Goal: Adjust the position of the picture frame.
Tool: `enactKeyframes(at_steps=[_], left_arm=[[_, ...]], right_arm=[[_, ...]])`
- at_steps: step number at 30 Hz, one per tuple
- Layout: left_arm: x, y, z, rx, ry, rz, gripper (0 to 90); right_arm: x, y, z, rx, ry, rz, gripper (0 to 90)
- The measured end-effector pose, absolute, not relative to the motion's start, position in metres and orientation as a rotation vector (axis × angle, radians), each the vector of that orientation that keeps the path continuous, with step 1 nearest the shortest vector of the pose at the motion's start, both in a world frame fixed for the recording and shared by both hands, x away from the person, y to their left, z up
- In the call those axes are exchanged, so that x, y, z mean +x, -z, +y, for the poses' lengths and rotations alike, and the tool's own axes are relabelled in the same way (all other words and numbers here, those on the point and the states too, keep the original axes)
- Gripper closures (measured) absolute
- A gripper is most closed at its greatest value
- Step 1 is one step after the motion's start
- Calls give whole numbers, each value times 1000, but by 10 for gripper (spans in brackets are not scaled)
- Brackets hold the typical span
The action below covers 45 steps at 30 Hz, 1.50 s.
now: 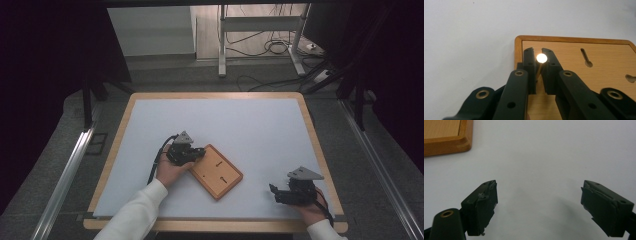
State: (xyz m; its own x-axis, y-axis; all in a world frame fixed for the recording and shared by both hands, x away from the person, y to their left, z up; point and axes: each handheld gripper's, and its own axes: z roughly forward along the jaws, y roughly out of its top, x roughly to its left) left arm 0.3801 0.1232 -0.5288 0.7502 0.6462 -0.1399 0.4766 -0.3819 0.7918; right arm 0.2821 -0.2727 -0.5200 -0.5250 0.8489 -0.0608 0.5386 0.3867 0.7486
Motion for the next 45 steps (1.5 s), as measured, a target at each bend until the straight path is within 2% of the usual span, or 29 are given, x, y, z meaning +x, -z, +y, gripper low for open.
enactKeyframes(at_steps=[7,10,11,13,14,15,19,25,32,33,34,35,36,37,38,39,40,42,45], left_arm=[[379,529,125,2030,-217,864,803],[377,525,128,2030,-261,878,695],[375,522,130,2032,-278,882,695],[372,516,135,2033,-301,891,578],[370,514,137,2034,-312,903,578],[368,512,140,2030,-317,916,489],[359,502,150,2019,-307,936,399],[340,499,161,2042,-341,925,358],[324,512,176,2080,-300,958,344],[324,512,176,2080,-300,958,357],[322,514,178,2094,-296,954,420],[320,515,178,2109,-293,938,420],[319,515,178,2120,-280,928,484],[319,516,178,2129,-271,925,661],[318,516,177,2143,-267,917,661],[318,516,176,2153,-261,912,738],[318,516,173,2175,-249,896,853],[318,518,170,2200,-242,887,896],[319,521,167,2223,-239,888,897]], right_arm=[[281,520,-272,1189,-954,2217,142],[281,520,-272,1188,-956,2216,142],[281,520,-272,1188,-956,2216,142],[281,520,-273,1187,-955,2216,142],[281,520,-273,1187,-955,2216,142],[282,520,-273,1186,-954,2218,143],[281,519,-272,1181,-953,2219,142],[281,520,-272,1182,-951,2219,142],[281,519,-272,1172,-948,2221,142],[281,519,-272,1172,-948,2221,142],[281,520,-272,1172,-946,2221,142],[281,520,-272,1172,-946,2221,142],[281,520,-271,1172,-945,2223,142],[281,521,-271,1171,-942,2225,142],[281,521,-271,1171,-942,2225,142],[281,521,-271,1169,-940,2227,142],[281,521,-270,1166,-937,2230,142],[281,521,-270,1162,-935,2231,142],[281,521,-270,1159,-933,2231,142]])
